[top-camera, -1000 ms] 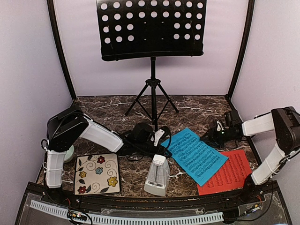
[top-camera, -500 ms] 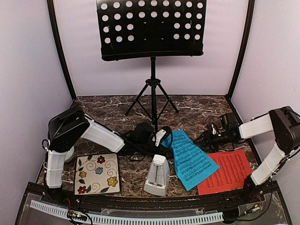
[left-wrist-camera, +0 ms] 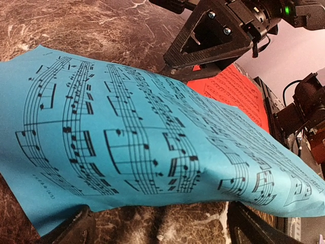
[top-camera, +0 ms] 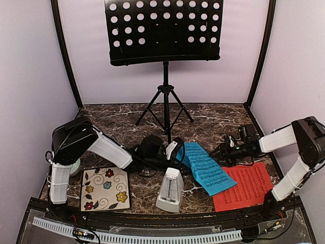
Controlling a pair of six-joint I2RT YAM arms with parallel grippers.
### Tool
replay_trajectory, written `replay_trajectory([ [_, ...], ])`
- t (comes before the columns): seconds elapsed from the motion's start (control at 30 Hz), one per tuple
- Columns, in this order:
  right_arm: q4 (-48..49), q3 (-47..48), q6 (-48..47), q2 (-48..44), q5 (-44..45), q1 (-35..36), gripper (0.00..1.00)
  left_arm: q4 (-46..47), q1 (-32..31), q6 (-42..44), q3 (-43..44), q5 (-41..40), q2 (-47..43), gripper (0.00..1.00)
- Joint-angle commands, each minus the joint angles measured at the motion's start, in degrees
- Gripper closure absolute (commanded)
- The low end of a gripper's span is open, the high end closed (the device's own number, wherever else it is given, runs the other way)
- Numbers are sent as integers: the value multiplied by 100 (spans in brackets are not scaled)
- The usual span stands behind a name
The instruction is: Set up the instrument practice props
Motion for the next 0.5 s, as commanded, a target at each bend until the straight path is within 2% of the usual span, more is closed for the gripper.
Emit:
replay_trajectory([
  [0.0, 396, -132, 219, -263, -80, 58, 44, 471, 85, -343, -160, 165, -271, 6],
  [0.23, 883, -246, 692, -813, -284, 85, 47, 162, 176, -330, -101, -70, -197, 7],
  [0.47, 1475, -382, 1120, -988, -553, 201, 51, -229, 201, -240, -53, -355, -182, 7],
])
